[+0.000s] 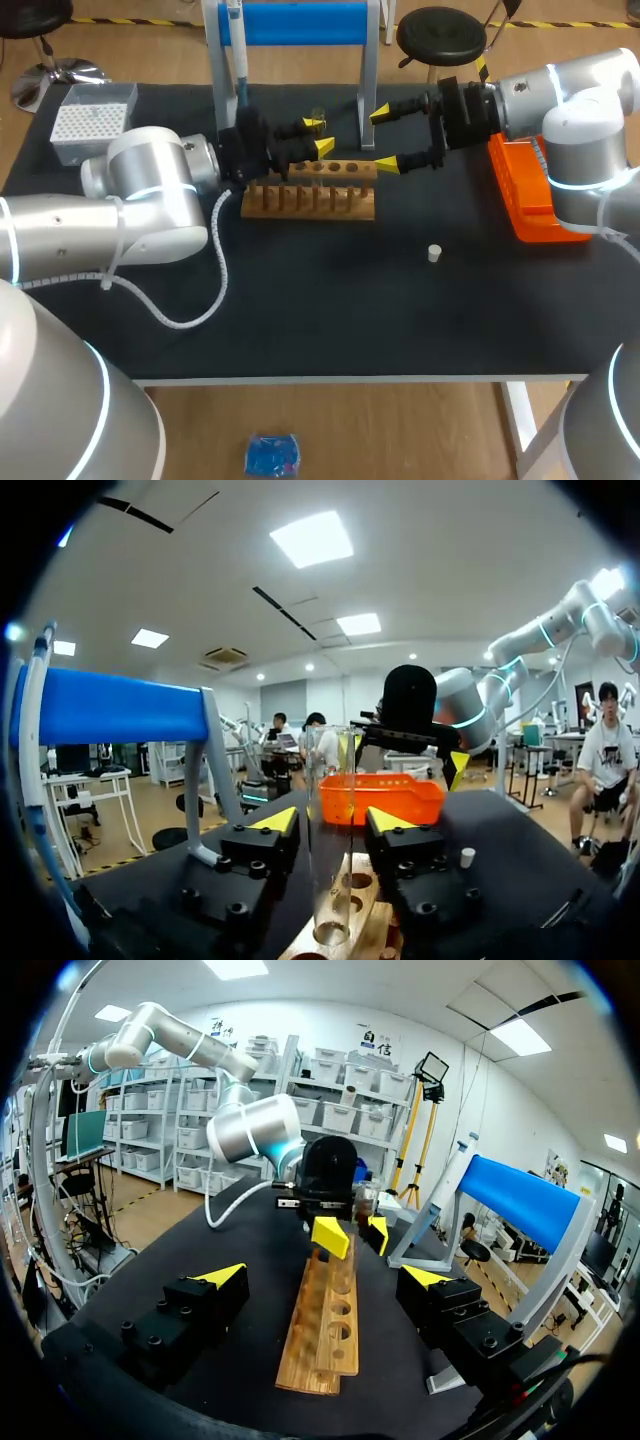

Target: Invert the test tube, pick up the pipette, mount the tip to pipette, aspirate from beaker and dispense into the tube, eject the tip, return the pipette, and cap with the stopper.

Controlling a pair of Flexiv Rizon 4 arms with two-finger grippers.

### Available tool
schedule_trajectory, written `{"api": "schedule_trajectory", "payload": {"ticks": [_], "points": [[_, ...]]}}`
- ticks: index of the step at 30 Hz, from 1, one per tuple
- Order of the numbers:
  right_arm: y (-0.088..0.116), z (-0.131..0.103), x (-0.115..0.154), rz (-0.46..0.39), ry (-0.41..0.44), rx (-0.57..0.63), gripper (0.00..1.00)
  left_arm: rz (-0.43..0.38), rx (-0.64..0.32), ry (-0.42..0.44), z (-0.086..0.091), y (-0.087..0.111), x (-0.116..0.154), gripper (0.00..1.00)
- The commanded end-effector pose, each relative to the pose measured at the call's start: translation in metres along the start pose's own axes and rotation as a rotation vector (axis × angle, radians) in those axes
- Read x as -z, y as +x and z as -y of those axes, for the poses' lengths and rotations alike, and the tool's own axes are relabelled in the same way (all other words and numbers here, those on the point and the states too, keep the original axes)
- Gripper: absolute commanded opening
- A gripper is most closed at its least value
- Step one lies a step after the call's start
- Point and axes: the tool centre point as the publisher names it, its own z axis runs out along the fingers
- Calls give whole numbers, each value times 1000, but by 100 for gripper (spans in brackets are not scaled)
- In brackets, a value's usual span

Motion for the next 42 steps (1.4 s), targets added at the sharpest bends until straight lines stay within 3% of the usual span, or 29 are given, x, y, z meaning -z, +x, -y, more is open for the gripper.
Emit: {"api": "schedule_trajectory", "payload": {"ticks": [1,7,13,19,21,41,42], "points": [[0,0,0,1,1,1,100,-24,-9,-97,22,2,8,100],[0,0,0,1,1,1,100,-67,-44,-257,63,4,41,100],[0,0,0,1,1,1,100,-81,-88,-398,109,12,95,100],[0,0,0,1,1,1,100,11,-119,-461,144,23,162,100],[0,0,0,1,1,1,100,70,-119,-496,148,26,184,100],[0,0,0,1,1,1,100,70,-119,-496,148,26,184,100],[0,0,0,1,1,1,100,129,-89,-523,134,12,200,100]]}}
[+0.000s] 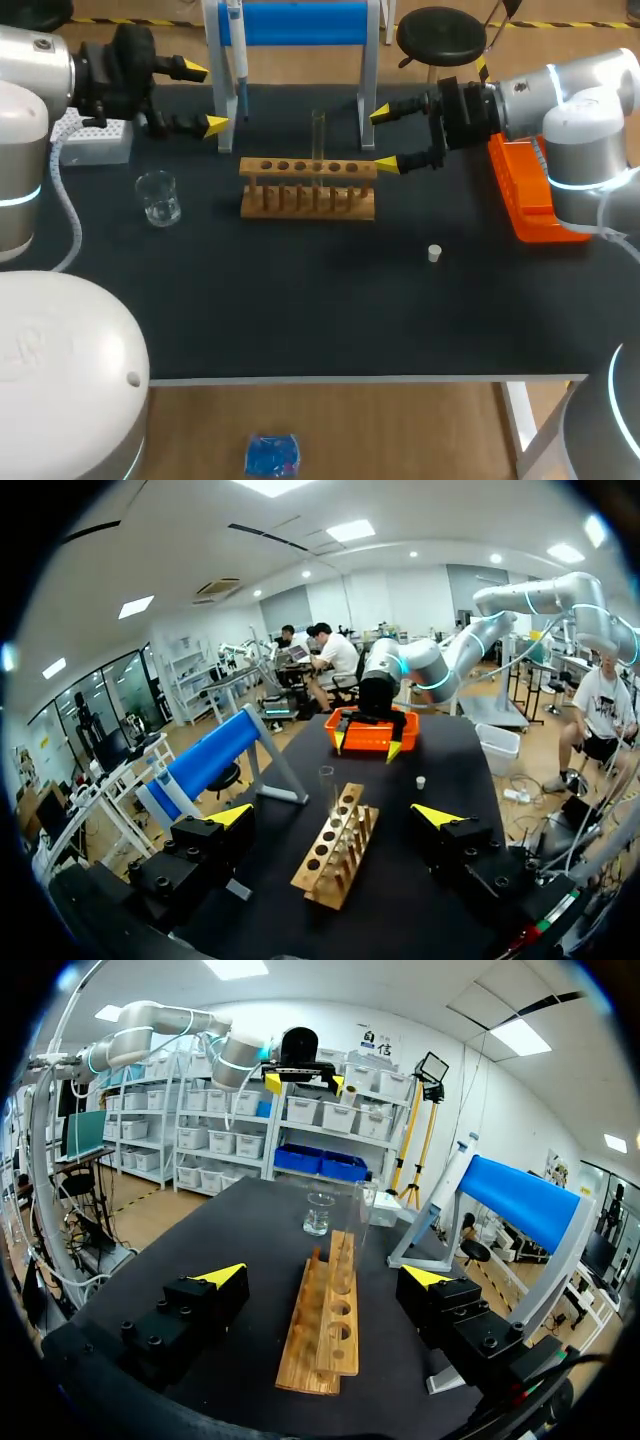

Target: Invert the test tube, pick up the pipette, mount the tip to pipette, aspirate from beaker and dispense into the tube, eject the tip, return the pipette, and cap with the stopper.

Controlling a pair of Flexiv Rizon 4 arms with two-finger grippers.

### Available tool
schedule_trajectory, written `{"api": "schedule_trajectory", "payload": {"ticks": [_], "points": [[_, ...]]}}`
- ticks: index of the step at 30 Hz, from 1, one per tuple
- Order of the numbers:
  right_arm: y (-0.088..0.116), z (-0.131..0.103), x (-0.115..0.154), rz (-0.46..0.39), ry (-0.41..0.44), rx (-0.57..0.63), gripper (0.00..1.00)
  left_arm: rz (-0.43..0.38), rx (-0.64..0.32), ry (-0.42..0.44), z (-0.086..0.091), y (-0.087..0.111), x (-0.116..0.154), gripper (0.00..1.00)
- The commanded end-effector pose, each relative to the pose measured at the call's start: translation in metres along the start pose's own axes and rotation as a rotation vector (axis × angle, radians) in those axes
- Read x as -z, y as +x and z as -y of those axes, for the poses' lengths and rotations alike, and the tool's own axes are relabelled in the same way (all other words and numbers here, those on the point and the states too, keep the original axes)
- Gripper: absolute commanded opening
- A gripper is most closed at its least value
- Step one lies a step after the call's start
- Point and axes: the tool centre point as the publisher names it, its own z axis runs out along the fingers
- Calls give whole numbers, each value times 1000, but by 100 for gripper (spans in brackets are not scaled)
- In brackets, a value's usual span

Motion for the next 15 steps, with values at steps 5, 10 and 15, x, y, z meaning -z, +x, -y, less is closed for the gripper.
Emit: {"api": "schedule_trajectory", "payload": {"ticks": [5,10,15], "points": [[0,0,0,1,1,1,100,284,265,-187,-127,-77,48,100],[0,0,0,1,1,1,100,428,361,-278,-191,-120,87,100],[0,0,0,1,1,1,100,581,441,-304,-222,-148,110,100]]}}
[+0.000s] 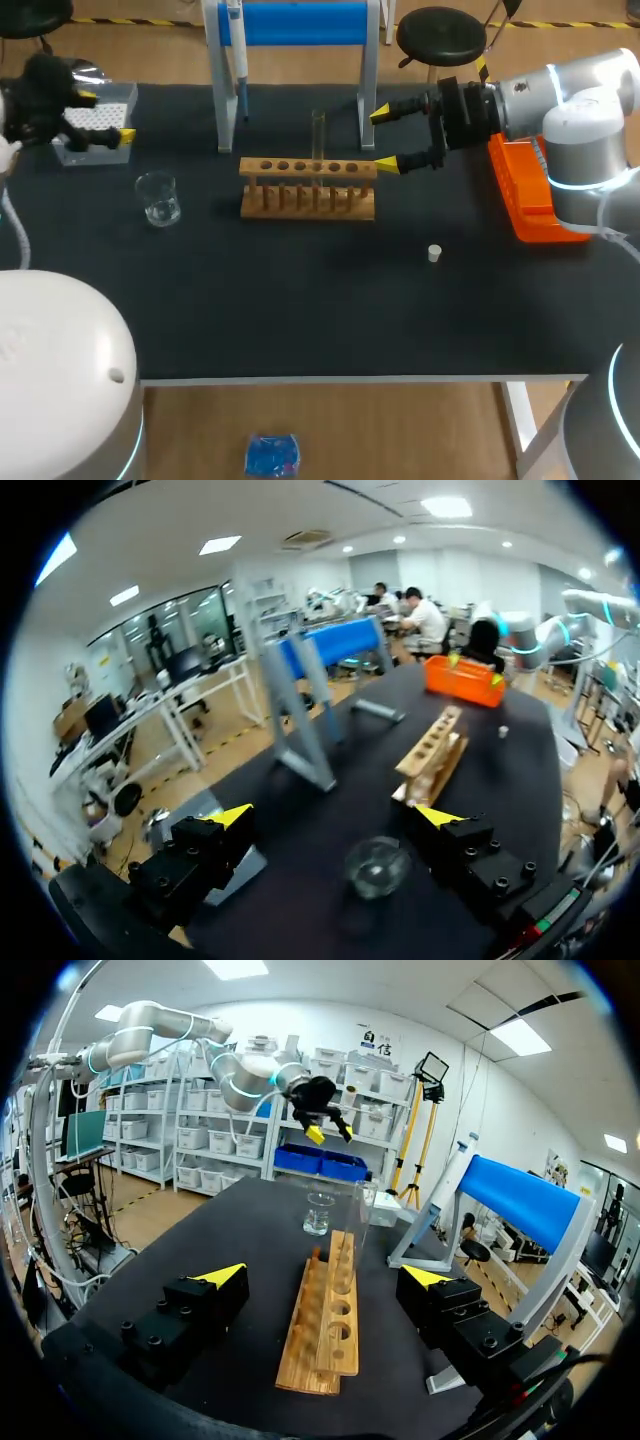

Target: Invert the test tube, pick up the pipette, mount the tip to pipette, aspirate from beaker and dispense into the tube, eject the tip, return the pipette, and cap with the stopper.

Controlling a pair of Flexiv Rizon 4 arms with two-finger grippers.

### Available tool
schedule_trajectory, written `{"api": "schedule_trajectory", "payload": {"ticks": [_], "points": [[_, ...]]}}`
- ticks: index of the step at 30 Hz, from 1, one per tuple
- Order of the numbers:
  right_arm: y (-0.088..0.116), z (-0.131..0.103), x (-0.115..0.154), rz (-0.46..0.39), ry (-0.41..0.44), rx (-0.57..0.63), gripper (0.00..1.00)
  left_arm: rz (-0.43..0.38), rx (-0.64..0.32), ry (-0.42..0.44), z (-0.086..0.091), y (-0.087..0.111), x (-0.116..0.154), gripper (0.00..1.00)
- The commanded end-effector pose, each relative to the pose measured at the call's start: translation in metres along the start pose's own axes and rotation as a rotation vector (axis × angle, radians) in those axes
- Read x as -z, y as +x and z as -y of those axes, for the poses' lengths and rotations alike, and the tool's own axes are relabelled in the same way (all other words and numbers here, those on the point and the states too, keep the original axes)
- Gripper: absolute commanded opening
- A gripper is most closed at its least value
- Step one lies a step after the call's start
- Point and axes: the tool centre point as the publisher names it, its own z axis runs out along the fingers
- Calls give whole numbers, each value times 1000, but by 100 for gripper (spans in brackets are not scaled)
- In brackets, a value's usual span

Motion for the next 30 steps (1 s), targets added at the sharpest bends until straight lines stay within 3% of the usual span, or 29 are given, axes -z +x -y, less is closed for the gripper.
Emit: {"api": "schedule_trajectory", "payload": {"ticks": [1,7,11,13,30], "points": [[0,0,0,1,1,1,100,248,184,-97,-45,-58,1,100],[0,0,0,1,1,1,100,345,270,-153,-63,-76,-5,100],[0,0,0,1,1,1,100,399,286,-155,-56,-80,-12,100],[0,0,0,1,1,1,100,433,287,-200,-49,-78,-17,100],[0,0,0,1,1,1,100,433,287,-200,-49,-78,-17,100]]}}
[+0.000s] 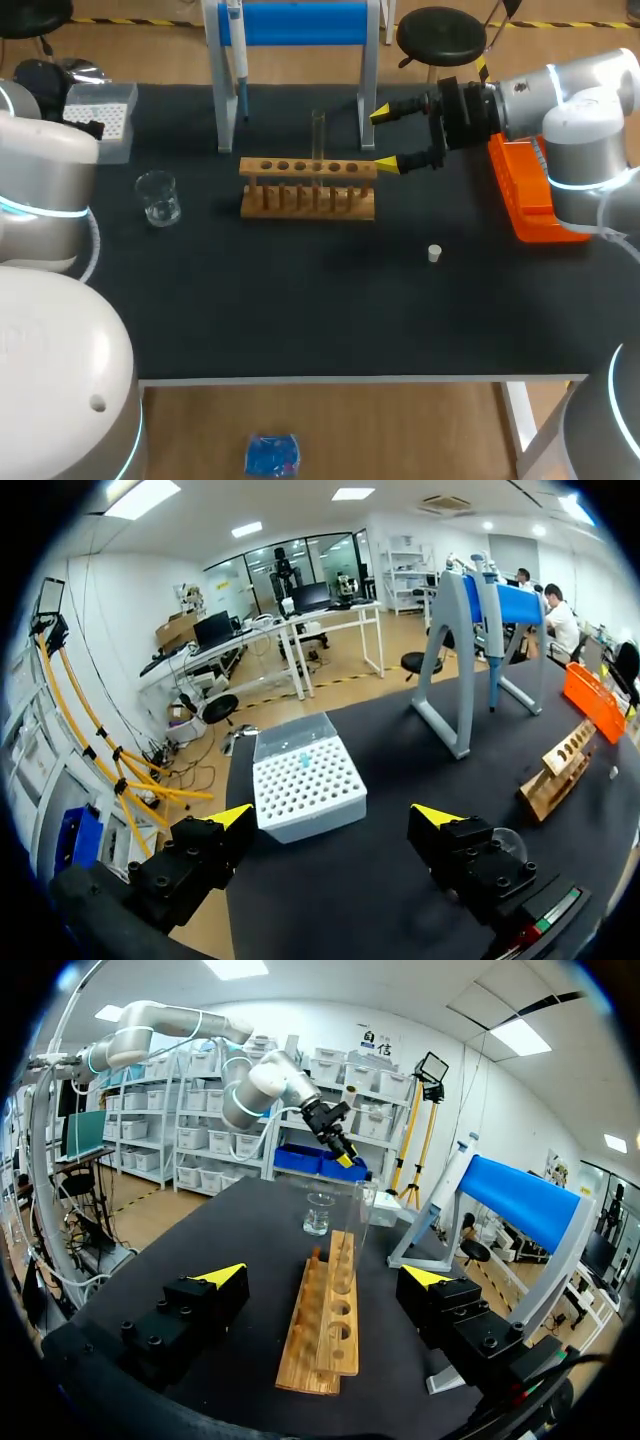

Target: Invert the test tube, pick up the pipette, mount the tip to pipette, aspirate from beaker and dispense into the tube, eject the tip, return the pipette, and cap with the stopper.

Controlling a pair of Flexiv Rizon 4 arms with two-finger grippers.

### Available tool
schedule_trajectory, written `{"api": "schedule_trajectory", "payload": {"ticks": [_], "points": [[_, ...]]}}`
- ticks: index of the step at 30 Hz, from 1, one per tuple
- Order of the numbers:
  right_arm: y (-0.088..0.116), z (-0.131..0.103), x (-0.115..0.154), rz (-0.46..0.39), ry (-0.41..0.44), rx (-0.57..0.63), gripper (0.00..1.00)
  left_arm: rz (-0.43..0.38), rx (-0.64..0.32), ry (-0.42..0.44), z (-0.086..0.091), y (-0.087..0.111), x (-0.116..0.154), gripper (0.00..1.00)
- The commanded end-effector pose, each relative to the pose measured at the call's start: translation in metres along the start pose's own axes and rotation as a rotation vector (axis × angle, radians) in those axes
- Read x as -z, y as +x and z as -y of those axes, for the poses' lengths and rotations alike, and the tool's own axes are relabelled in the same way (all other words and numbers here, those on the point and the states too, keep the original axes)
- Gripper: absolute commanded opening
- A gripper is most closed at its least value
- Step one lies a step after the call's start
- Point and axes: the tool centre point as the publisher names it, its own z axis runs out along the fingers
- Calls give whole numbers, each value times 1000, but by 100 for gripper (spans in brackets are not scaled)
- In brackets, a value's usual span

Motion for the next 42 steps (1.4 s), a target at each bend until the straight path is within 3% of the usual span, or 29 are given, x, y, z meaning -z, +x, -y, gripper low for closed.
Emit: {"api": "schedule_trajectory", "payload": {"ticks": [1,5,12,35,37,42], "points": [[0,0,0,1,1,1,100,-2,11,-25,0,-5,-3,100],[0,0,0,1,1,1,100,28,84,-58,-8,-23,-30,100],[0,0,0,1,1,1,100,76,173,-71,5,-40,-61,100],[0,0,0,1,1,1,100,15,194,-86,29,-22,-120,100],[0,0,0,1,1,1,100,15,206,-85,29,-23,-123,82],[0,0,0,1,1,1,100,13,229,-90,29,-23,-130,74]]}}
